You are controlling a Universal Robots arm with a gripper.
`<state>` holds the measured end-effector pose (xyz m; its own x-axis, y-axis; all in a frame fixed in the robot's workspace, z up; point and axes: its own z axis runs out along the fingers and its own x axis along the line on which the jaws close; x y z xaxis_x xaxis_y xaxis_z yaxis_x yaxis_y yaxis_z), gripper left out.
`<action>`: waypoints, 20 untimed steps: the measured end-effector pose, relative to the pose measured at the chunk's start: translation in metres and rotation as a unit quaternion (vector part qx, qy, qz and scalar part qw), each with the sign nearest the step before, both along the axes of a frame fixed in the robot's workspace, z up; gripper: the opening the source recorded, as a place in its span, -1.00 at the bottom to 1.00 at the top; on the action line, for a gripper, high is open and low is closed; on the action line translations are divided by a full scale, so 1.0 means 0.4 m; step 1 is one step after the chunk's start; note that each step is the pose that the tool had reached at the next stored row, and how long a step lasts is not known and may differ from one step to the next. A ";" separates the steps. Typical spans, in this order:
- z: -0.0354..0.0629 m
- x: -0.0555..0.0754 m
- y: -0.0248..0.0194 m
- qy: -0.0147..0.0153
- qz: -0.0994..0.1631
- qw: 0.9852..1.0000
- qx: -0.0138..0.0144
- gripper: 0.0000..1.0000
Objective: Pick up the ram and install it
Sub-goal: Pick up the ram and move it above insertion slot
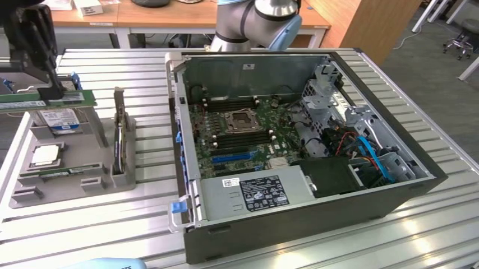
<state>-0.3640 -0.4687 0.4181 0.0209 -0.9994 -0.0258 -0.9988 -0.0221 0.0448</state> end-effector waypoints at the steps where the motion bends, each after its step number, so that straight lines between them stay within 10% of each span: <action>1: 0.000 0.005 0.000 0.000 0.000 1.000 0.000 -0.76; 20: 0.000 0.110 -0.001 0.000 0.000 1.000 0.000 -0.76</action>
